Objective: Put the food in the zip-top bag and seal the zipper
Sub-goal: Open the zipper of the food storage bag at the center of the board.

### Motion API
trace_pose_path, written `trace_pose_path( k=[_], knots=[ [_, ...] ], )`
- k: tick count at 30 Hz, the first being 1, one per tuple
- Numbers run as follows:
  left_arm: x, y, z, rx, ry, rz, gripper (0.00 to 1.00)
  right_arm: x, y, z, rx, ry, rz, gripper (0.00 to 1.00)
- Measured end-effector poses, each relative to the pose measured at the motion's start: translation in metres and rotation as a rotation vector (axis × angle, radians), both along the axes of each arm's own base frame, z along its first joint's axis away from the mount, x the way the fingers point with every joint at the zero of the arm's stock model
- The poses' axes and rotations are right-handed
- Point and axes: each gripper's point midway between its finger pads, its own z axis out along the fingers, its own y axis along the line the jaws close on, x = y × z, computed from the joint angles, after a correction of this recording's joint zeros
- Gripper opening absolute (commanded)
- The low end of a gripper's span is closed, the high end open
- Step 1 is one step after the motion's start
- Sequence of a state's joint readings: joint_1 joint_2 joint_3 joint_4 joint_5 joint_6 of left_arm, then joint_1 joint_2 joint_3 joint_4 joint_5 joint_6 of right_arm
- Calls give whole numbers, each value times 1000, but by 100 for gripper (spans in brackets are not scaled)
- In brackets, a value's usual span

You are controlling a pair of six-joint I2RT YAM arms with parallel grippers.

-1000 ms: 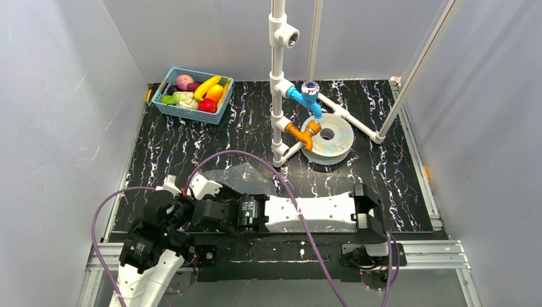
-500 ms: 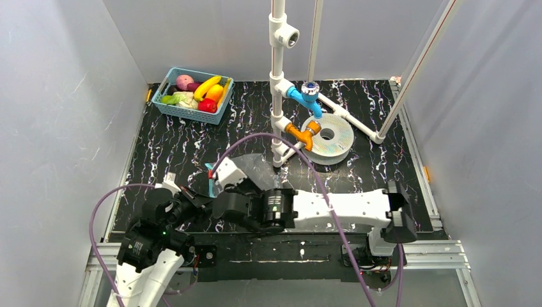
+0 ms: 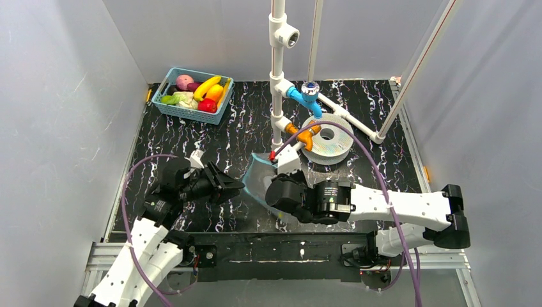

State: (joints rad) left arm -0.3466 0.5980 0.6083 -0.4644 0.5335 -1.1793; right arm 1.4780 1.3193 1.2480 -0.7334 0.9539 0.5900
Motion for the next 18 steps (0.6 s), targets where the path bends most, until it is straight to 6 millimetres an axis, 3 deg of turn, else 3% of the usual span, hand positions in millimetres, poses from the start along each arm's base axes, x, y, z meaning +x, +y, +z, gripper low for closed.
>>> trace_pose_path(
  k=[5,8,11,14,18],
  knots=[
    [-4,-4,-2,55,-12,-103,65,2,-8,-6,10,43,-54,1],
    [-4,2,15,140,-69,-153,73,-1,-12,-15,-20,65,-65,1],
    [2,18,43,262,-175,-140,80,-3,-13,-18,-15,82,-65,1],
    [18,43,65,415,-257,-46,80,-7,-15,-27,1,96,-46,1],
    [49,75,73,591,-261,109,82,-11,-20,-41,7,111,-5,1]
  ],
)
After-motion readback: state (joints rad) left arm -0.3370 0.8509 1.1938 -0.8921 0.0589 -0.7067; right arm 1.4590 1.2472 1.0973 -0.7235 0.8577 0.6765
